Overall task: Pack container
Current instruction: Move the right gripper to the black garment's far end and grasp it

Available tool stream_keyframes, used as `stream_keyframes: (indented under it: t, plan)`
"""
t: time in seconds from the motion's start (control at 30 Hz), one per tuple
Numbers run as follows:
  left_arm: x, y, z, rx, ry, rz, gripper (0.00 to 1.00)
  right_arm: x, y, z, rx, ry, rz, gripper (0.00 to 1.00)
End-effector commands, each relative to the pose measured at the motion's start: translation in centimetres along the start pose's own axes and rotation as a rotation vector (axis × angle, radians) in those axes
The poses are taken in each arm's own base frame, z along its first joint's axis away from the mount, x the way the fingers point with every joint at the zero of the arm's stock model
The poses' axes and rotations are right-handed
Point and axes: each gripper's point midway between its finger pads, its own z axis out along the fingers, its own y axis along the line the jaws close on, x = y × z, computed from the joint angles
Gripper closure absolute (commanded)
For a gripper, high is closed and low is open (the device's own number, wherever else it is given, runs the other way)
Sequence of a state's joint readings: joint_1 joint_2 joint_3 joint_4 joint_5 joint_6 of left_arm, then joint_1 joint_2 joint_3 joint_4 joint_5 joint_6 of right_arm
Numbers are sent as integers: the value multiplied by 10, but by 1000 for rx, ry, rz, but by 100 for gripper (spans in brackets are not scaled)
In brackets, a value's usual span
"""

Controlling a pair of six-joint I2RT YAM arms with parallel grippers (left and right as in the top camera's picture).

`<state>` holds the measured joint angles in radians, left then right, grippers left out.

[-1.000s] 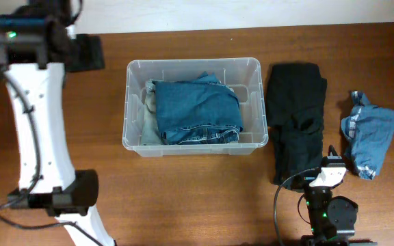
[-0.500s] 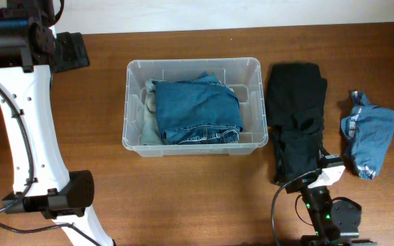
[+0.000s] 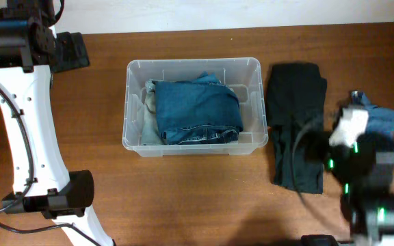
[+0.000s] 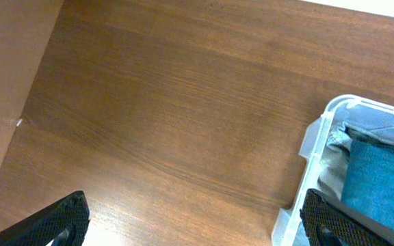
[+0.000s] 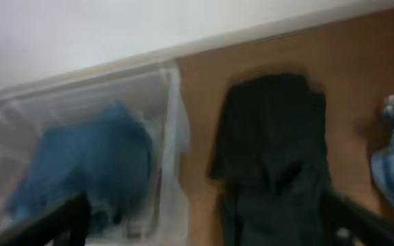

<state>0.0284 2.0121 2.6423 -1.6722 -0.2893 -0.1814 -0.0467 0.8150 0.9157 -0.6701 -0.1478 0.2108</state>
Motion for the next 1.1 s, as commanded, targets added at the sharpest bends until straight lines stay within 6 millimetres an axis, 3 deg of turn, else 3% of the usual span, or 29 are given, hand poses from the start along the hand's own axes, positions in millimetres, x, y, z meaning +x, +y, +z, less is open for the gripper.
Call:
stream_keyframes:
  t: [0.0,0.13,0.23,0.33,0.43,0.47,0.6,0.9,1.07]
  plan:
    - [-2,3,-3,-12,-12,-15,1,-31,10,22,-24,78,19,2]
    - [-2,3,-3,-13,-12,-16,1,-44,27,49,-111,209,22,2]
    - [-2,3,-3,-12,-12,-15,1,-53,17,64,-87,262,52,2]
    - [-2,3,-3,-12,-12,-15,1,-64,-20,81,-9,304,130,2]
    - [-2,3,-3,-12,-12,-15,0,-68,-72,96,62,337,241,2]
    - [-2,3,-3,-12,-12,-15,1,-64,-95,104,68,350,294,2]
    - [-2,3,-3,-12,-12,-15,1,-38,-141,129,69,423,370,2]
    - [-2,3,-3,-13,-12,-16,1,22,-174,200,2,550,378,1]
    - [-2,3,-3,-12,-12,-15,0,36,-174,217,-46,572,402,2]
